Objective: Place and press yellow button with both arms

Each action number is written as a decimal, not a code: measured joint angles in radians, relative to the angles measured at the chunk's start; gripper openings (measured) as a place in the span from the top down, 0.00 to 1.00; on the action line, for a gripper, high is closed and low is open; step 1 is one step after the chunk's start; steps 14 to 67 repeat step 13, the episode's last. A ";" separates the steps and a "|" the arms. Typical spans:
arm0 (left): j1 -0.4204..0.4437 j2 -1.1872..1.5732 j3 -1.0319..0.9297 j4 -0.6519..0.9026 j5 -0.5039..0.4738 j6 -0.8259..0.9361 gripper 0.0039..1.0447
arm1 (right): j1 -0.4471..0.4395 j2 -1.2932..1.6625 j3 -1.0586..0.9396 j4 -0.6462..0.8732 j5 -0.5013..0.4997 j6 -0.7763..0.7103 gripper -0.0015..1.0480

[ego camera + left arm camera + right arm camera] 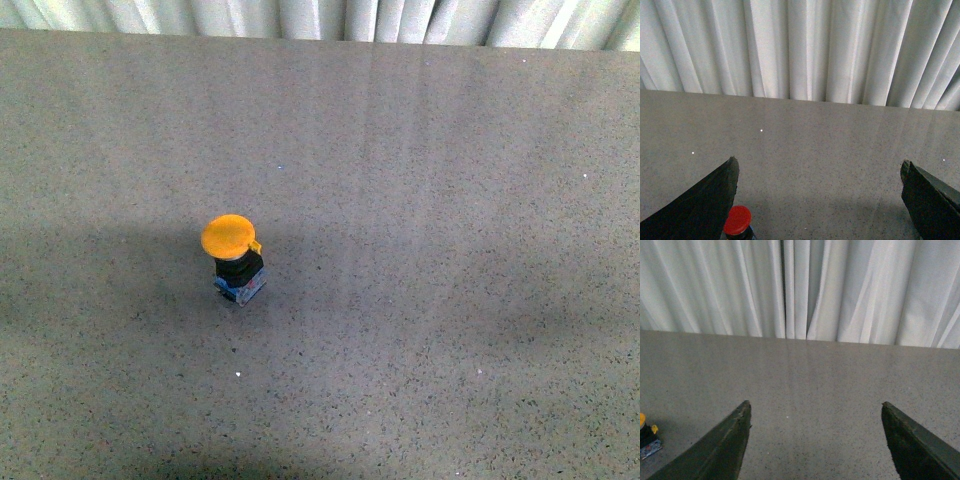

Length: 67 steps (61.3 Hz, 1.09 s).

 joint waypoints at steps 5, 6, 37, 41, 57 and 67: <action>0.000 0.000 0.000 0.000 0.000 0.000 0.09 | 0.000 0.000 0.000 0.000 0.000 0.000 0.09; 0.000 0.000 0.000 0.000 0.000 0.000 0.09 | 0.000 0.000 0.000 0.000 0.000 0.000 0.09; 0.000 0.000 0.000 0.000 0.000 0.000 0.09 | 0.000 0.000 0.000 0.000 0.000 0.000 0.09; 0.000 0.000 0.000 0.000 0.000 0.000 0.09 | 0.000 0.000 0.000 0.000 0.000 0.000 0.09; 0.000 0.000 0.000 0.000 0.000 0.000 0.09 | 0.000 0.000 0.000 0.000 0.000 0.000 0.09; 0.000 0.000 0.000 0.000 0.000 0.000 0.09 | 0.000 0.000 0.000 0.000 0.000 0.000 0.09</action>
